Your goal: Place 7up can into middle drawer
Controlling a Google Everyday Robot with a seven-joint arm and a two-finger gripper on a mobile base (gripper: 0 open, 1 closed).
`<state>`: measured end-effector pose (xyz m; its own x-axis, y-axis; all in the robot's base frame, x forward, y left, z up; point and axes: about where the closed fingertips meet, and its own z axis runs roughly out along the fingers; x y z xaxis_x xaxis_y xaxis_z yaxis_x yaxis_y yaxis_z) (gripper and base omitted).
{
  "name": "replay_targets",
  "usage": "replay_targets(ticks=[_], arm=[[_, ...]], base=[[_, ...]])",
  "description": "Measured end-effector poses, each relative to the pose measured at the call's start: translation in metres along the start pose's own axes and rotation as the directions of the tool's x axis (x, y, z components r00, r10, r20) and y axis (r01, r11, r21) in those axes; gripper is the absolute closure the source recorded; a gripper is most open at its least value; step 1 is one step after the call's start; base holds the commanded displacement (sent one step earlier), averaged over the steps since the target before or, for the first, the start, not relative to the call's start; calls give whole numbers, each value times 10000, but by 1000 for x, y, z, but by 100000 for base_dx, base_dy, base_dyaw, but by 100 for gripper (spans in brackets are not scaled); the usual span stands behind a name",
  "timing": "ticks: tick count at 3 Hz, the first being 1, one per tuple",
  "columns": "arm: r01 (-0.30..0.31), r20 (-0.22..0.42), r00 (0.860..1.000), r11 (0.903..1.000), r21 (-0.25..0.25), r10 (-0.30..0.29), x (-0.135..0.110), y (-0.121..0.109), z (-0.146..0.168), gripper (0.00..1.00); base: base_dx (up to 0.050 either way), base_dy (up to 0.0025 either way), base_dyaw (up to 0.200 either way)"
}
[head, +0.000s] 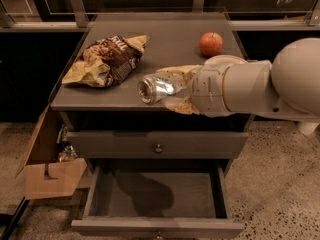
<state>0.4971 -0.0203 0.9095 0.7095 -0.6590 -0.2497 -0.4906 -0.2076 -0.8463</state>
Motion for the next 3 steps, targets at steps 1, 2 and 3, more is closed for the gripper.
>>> replay_targets(ticks=[1, 2, 3], arm=[[-93, -95, 9999, 10000, -8, 93, -15, 11, -6, 100], [-247, 3, 9997, 9996, 114, 247, -34, 28, -14, 100], [-469, 175, 9988, 9987, 212, 466, -40, 41, -16, 100]], base=[[0, 0, 0], [0, 0, 0], [0, 0, 0]])
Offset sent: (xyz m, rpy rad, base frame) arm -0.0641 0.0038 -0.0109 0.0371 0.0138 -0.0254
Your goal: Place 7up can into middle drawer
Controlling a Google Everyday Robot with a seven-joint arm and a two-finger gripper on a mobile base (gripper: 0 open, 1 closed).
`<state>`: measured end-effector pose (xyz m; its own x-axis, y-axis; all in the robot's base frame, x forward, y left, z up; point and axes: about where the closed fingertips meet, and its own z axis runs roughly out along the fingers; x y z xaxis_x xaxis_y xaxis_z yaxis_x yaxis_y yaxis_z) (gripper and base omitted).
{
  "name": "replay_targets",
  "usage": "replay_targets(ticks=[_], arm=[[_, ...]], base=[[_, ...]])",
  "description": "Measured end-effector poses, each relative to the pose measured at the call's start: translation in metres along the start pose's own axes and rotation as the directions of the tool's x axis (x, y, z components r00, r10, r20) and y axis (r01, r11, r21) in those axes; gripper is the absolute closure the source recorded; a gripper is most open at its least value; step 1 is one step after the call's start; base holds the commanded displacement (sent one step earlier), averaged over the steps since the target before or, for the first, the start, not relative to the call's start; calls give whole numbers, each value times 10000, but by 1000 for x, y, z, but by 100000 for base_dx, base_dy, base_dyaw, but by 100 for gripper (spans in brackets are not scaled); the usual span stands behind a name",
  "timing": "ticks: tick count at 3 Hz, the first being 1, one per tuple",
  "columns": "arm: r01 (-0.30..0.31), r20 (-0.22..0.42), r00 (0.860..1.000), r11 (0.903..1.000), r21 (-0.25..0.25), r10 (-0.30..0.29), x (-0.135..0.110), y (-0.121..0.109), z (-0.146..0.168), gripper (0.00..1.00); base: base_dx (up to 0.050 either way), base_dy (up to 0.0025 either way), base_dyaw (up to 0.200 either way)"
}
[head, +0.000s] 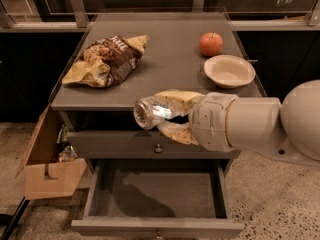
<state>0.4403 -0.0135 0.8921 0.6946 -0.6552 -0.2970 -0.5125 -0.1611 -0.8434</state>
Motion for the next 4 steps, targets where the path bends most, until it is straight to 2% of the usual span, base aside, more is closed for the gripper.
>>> replay_targets(ticks=[1, 2, 3, 4], arm=[[3, -503, 9987, 9998, 221, 8, 5, 24, 1, 100], [-325, -999, 9944, 9990, 313, 355, 27, 57, 12, 100], [-346, -1031, 9939, 9988, 336, 379, 27, 59, 13, 100], [-547, -1347, 9889, 9969, 573, 621, 36, 75, 17, 100]], base=[[0, 0, 0], [0, 0, 0], [0, 0, 0], [0, 0, 0]])
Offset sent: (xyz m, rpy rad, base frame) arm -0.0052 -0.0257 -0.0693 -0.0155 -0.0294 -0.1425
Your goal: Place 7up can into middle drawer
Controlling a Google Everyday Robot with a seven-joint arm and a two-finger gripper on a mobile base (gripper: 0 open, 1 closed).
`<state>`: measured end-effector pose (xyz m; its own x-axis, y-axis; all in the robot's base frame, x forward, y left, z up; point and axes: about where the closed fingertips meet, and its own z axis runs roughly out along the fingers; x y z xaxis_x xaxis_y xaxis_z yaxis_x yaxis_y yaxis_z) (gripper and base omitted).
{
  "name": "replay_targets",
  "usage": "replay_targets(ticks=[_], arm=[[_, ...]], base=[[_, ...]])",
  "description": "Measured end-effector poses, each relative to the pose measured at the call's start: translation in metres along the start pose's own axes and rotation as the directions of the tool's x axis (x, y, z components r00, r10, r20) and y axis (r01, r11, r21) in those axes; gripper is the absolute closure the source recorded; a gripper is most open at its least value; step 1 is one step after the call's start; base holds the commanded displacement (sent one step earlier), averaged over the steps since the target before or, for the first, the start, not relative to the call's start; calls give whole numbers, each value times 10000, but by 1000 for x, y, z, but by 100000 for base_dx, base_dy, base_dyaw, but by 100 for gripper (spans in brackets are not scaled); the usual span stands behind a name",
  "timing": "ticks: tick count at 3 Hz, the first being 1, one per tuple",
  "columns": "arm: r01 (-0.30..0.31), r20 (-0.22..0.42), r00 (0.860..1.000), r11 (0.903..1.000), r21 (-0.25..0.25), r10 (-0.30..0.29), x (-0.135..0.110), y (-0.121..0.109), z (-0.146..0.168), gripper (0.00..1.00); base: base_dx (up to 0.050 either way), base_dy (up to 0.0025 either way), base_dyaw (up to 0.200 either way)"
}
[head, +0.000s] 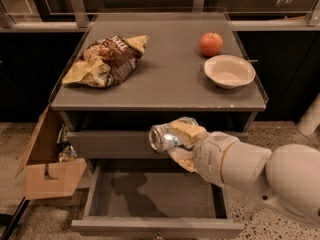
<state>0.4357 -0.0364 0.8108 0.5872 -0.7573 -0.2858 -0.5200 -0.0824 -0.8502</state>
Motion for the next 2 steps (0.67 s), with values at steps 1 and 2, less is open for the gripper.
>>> replay_targets(ticks=[1, 2], arm=[[-429, 355, 9985, 9988, 238, 420, 9, 25, 9, 100], [-1285, 1082, 9860, 9917, 83, 1269, 18, 55, 20, 100]], base=[[0, 0, 0], [0, 0, 0]])
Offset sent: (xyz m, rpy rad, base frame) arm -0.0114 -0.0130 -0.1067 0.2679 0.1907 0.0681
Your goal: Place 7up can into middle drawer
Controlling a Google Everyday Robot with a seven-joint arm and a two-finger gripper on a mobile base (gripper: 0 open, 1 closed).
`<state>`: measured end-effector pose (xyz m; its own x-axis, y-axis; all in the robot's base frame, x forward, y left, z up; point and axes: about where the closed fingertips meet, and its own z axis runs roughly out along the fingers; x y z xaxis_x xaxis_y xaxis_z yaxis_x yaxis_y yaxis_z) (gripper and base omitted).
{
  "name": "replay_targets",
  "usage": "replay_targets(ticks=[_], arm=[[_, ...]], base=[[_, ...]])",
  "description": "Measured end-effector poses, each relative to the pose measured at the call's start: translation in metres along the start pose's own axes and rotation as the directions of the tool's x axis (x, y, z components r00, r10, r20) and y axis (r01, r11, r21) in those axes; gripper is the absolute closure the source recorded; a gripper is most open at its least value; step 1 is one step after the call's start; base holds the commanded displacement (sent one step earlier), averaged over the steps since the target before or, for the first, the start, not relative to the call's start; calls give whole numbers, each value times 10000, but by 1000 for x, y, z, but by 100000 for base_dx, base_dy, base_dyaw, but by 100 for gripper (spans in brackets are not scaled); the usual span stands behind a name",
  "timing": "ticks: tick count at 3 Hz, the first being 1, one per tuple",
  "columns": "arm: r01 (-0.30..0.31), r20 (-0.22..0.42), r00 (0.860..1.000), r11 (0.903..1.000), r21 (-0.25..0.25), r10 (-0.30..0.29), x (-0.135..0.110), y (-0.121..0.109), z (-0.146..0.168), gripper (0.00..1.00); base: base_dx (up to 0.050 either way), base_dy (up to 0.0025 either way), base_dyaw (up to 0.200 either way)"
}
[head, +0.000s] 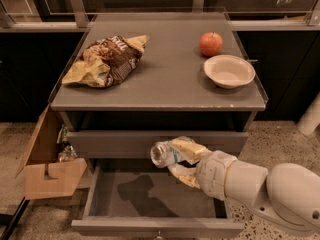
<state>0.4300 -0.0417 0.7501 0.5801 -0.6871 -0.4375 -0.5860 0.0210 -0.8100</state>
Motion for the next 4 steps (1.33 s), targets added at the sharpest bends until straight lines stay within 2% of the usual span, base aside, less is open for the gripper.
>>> replay_targets(ticks=[1, 2, 3, 4], arm=[[-982, 727, 9923, 9945, -370, 1007, 12, 28, 7, 100], [-1850, 1141, 9746, 9799, -752, 1927, 21, 52, 10, 100], [-2479, 1490, 9540, 9640, -963, 2603, 28, 70, 13, 100], [-3260, 1827, 9220, 9389, -1100, 3415, 44, 101, 28, 100]], base=[[0, 0, 0], [0, 0, 0], [0, 0, 0], [0, 0, 0]])
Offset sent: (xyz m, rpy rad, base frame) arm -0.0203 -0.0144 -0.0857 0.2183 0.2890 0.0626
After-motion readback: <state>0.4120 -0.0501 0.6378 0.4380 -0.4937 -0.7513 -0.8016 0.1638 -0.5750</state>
